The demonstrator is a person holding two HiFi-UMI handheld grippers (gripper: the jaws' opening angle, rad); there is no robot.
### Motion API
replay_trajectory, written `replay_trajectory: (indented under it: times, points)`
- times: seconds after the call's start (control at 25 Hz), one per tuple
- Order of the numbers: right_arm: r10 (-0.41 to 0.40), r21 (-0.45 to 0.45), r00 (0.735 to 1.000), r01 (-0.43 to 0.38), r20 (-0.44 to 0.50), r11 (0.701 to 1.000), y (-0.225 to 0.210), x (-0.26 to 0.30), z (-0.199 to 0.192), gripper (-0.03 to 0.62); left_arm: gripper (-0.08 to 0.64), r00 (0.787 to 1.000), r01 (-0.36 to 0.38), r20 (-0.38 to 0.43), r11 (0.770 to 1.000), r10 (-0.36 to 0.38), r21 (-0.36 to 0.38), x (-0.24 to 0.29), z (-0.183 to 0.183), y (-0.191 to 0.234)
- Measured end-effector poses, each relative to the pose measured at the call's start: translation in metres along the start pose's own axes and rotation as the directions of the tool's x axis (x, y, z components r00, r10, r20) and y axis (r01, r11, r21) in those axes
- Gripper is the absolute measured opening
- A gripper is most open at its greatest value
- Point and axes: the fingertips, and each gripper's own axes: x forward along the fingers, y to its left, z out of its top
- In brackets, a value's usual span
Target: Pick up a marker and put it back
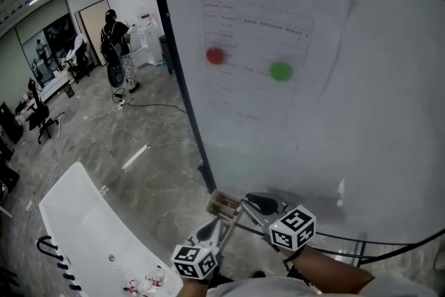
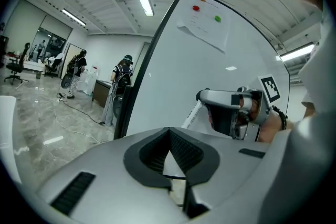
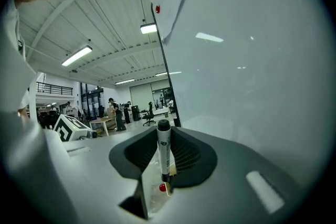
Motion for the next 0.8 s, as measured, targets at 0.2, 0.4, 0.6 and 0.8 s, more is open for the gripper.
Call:
replay_trajectory:
  times: [0.2, 0.4, 0.6, 0.8]
  points:
    - [-0.005, -0.026, 0.999, 0.006, 0.050, 1.000, 0.005, -0.013, 0.026, 0.078, 0.002, 0.999, 0.021, 0.036, 0.999, -0.022, 0.030, 0.001, 0.016, -0.015]
    - [-0.005, -0.054, 0.996, 0.010, 0.084, 0.998, 0.008, -0.019, 0.039, 0.078, 0.002, 0.999, 0.026, 0.040, 0.997, -0.029, 0.072, 0.002, 0.021, -0.025]
    - [0.002, -0.045, 0.995, 0.002, 0.097, 0.999, 0.010, -0.023, 0.044, 0.078, 0.002, 0.998, 0.020, 0.050, 0.995, -0.025, 0.094, 0.001, 0.023, -0.030]
    - [0.005, -0.037, 0.996, -0.001, 0.094, 0.999, 0.010, -0.022, 0.042, 0.078, 0.002, 0.998, 0.014, 0.058, 0.996, -0.019, 0.092, 0.000, 0.024, -0.031]
